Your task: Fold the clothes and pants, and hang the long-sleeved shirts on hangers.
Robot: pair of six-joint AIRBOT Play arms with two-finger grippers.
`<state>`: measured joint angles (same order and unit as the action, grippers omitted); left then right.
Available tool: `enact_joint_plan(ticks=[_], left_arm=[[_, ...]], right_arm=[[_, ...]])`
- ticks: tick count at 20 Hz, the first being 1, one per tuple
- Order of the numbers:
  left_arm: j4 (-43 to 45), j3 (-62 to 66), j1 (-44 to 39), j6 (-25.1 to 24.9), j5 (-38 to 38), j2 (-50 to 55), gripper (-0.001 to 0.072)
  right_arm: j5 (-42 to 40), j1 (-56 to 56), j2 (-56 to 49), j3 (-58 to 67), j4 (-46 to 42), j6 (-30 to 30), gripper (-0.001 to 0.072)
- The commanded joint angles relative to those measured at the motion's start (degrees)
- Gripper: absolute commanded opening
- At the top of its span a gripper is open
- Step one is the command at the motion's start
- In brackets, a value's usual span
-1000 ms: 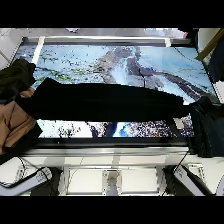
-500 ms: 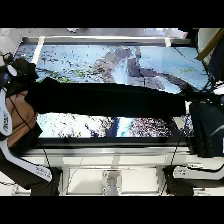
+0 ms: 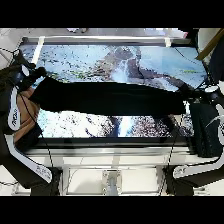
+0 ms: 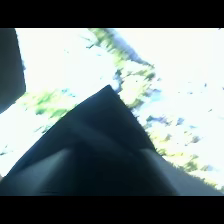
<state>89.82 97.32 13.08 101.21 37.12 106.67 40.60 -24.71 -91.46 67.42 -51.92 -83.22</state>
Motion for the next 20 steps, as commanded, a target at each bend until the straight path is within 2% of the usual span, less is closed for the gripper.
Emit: enact_joint_plan(ticks=[1,3,6,8,10,11,13,14,15,16,19,20], left_arm=[[-0.02,0.50,-0.31,0.02,-1.22,-2.58,0.0604],[-0.04,0.50,0.04,-0.02,-1.11,-7.30,0.0603],[-0.04,0.50,-1.40,-0.17,-1.11,-15.17,0.0602],[-0.04,0.50,-4.94,-6.84,-0.90,-19.10,0.0603],[-0.02,0.50,-10.08,-12.31,-0.11,-21.27,0.0603],[-0.02,0.50,-13.07,-14.51,0.59,-21.84,0.0603],[0.00,0.48,-18.80,-17.77,0.87,-22.10,0.0603],[0.02,0.48,-21.35,-19.02,0.87,-21.97,0.0603],[0.04,0.48,-23.58,-19.76,0.87,-21.84,0.0603],[0.02,0.48,-25.77,-19.87,0.85,-21.68,0.0603],[0.17,0.48,-30.38,-19.85,0.85,-21.38,0.0602],[0.20,0.48,-31.30,-19.85,0.85,-21.38,0.0602]], right_arm=[[0.83,-0.31,1.09,2.56,-0.37,-0.09,0.0412],[6.21,-1.57,2.75,7.04,-5.62,1.77,0.0411],[17.97,-4.28,4.85,14.12,-19.02,2.05,0.0410],[21.59,-5.81,5.95,15.17,-24.22,1.57,0.0411],[22.69,-8.33,5.18,15.17,-20.31,0.37,0.0414],[23.52,-10.43,3.80,15.19,-14.67,1.62,0.0414],[27.82,-15.34,-0.39,15.19,0.94,10.03,0.0424],[30.21,-17.18,-2.86,15.19,6.73,12.90,0.0469],[32.37,-18.58,-5.49,15.19,10.67,15.89,0.0474],[34.21,-19.17,-7.72,15.19,12.61,17.88,0.0511],[35.34,-19.06,-12.90,15.19,12.76,21.27,0.0564],[35.26,-19.06,-14.10,15.21,12.70,21.51,0.0618]])
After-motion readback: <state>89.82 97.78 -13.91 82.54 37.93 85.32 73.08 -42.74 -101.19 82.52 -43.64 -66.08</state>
